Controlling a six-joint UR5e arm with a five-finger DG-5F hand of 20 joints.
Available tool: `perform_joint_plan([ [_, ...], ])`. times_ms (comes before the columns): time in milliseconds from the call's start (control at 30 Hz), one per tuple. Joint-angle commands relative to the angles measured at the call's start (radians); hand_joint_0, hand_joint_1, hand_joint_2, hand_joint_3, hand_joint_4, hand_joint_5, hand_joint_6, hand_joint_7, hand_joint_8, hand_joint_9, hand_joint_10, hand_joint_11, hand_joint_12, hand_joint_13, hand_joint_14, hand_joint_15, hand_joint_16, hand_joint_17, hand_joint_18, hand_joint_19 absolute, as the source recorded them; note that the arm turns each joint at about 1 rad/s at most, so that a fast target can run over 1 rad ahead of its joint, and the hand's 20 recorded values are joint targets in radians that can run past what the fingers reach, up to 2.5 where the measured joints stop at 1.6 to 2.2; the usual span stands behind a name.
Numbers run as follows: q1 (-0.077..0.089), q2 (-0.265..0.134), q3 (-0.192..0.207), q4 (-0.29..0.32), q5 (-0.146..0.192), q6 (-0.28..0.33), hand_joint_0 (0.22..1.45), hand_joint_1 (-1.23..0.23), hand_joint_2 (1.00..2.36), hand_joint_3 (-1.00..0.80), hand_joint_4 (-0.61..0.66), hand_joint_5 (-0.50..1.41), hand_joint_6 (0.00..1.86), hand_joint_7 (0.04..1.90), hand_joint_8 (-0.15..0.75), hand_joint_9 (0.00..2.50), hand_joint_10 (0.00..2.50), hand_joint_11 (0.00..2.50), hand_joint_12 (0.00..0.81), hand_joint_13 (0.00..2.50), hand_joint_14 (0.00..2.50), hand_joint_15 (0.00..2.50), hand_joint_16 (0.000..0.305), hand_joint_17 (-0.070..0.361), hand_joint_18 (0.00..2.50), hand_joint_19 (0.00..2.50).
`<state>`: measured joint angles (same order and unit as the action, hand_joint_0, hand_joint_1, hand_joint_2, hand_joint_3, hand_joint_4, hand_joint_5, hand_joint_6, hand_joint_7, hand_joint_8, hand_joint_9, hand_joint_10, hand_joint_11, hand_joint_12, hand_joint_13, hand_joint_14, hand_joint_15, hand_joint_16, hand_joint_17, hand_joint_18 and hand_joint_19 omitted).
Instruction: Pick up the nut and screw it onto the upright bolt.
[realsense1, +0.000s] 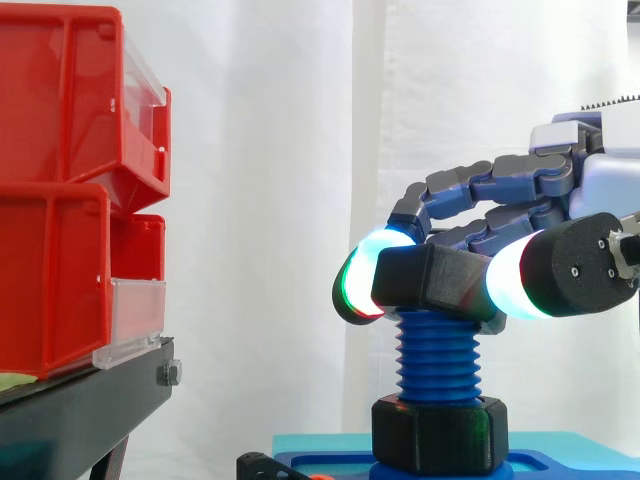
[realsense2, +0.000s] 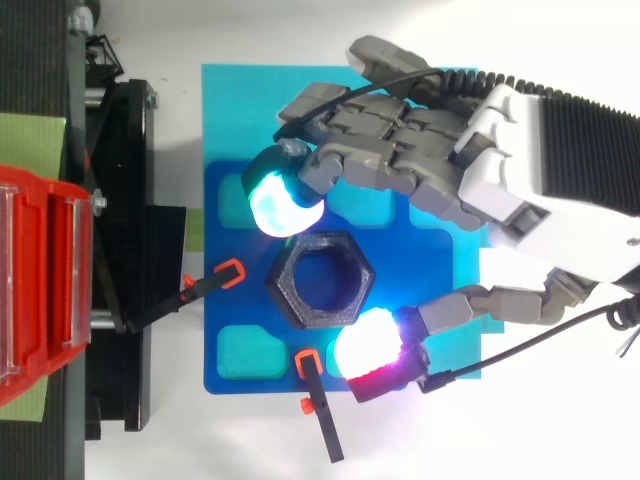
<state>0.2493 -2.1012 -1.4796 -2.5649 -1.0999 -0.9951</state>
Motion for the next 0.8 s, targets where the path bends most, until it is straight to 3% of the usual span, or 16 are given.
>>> perform_joint_plan([
  [0,-0.001,0.000,-0.001,0.003,-0.001,0.000,0.57,-0.76,1.00,-0.50,0.29,-0.19,0.50,1.10,0.300,0.38,0.00,0.00,0.332,0.32,0.00,0.00,0.037,0.084,0.19,0.00],
  [767,0.002,0.000,-0.001,-0.001,-0.031,-0.007,0.57,-0.76,1.00,-0.50,0.28,-0.19,0.50,1.09,0.300,0.38,0.00,0.00,0.332,0.32,0.00,0.00,0.038,0.084,0.19,0.00],
])
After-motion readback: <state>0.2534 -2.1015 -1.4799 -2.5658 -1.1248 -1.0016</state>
